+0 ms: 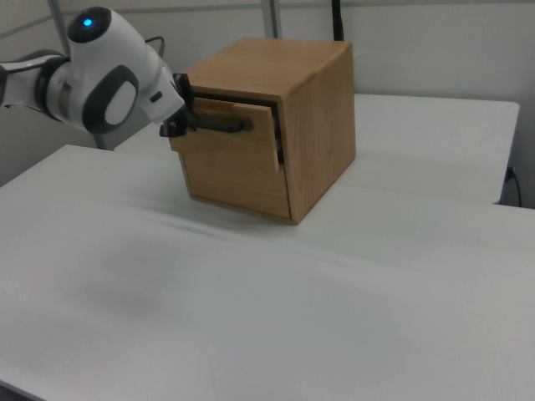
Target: Open the drawer by sliding it
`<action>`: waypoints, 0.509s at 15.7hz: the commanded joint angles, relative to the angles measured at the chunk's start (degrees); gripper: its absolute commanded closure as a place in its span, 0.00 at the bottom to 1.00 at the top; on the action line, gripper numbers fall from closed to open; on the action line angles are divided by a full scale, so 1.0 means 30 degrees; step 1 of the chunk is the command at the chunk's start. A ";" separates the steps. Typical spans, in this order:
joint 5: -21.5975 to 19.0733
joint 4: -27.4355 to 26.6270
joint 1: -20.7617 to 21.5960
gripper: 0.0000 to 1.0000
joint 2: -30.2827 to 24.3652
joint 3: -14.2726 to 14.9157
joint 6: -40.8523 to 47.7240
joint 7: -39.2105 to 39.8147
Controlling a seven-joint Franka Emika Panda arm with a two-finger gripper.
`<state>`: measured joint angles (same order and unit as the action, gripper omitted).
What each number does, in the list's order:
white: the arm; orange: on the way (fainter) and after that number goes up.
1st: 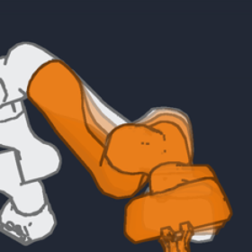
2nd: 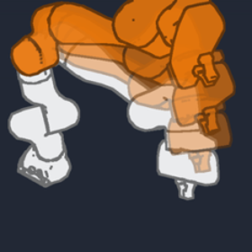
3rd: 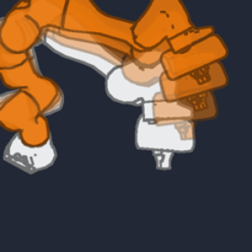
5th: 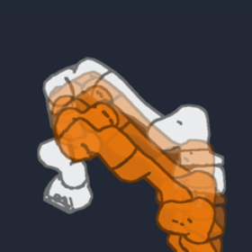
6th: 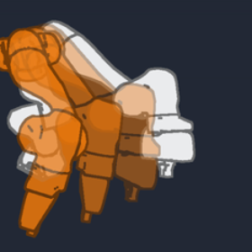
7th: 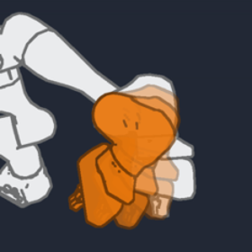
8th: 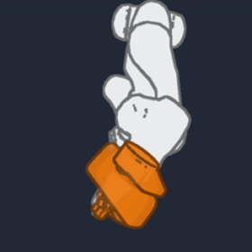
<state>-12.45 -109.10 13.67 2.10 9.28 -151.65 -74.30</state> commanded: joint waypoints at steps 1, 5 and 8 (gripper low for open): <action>0.0136 0.2815 0.0044 0.75 0.3189 0.0130 -0.0955 -0.0106; 0.0341 0.3612 0.0102 0.77 0.4103 0.0159 -0.1188 -0.0283; 0.0342 0.3467 0.0073 0.80 0.4016 0.0130 -0.1219 -0.0195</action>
<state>-12.45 -99.35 13.65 14.01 9.29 -154.51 -74.37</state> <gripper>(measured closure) 0.775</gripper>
